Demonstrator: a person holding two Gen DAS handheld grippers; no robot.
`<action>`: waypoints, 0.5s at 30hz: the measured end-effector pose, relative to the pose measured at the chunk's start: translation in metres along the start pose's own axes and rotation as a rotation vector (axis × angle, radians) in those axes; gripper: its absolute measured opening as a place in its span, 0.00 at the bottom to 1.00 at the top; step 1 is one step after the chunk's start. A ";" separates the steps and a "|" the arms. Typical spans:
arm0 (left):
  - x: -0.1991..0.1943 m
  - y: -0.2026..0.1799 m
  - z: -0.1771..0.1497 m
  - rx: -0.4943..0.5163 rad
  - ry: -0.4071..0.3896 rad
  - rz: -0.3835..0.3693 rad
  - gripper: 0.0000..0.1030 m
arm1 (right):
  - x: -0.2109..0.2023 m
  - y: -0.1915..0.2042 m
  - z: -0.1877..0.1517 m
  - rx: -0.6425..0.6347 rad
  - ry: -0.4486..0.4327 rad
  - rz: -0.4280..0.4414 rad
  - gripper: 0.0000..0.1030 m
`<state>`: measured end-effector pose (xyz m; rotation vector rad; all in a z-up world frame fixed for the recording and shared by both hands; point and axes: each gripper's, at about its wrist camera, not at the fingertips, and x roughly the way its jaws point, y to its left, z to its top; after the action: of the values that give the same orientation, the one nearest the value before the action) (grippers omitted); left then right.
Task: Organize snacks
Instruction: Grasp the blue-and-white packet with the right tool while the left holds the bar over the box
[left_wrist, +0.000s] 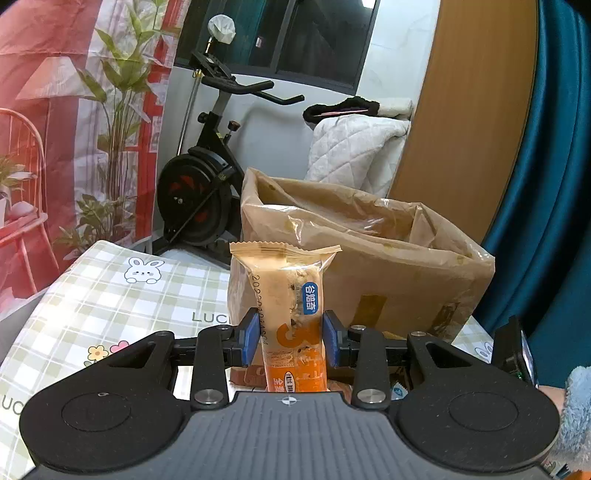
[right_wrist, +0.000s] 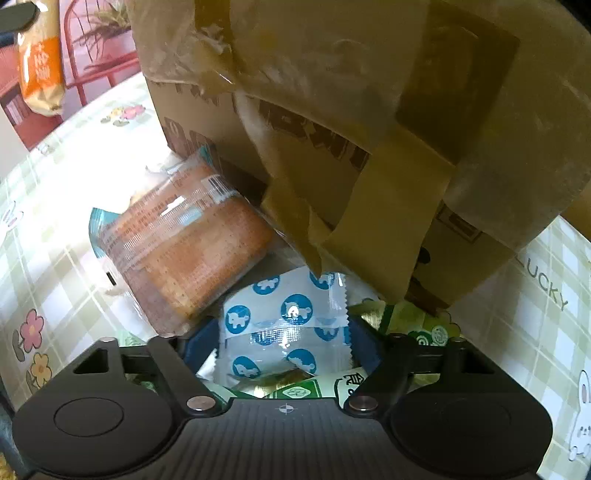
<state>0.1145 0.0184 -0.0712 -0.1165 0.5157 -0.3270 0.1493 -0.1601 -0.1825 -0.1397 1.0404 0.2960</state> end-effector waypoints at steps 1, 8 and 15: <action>0.000 0.000 0.000 -0.001 0.000 -0.001 0.37 | -0.003 0.000 0.000 0.006 -0.009 0.014 0.46; -0.003 -0.001 0.001 0.001 -0.011 -0.006 0.37 | -0.033 -0.011 -0.005 0.062 -0.061 0.018 0.37; -0.006 -0.007 -0.002 0.008 -0.014 -0.026 0.37 | -0.068 -0.030 -0.039 0.153 -0.104 -0.017 0.37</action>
<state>0.1070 0.0139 -0.0692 -0.1175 0.4988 -0.3537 0.0944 -0.2102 -0.1436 0.0054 0.9540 0.2051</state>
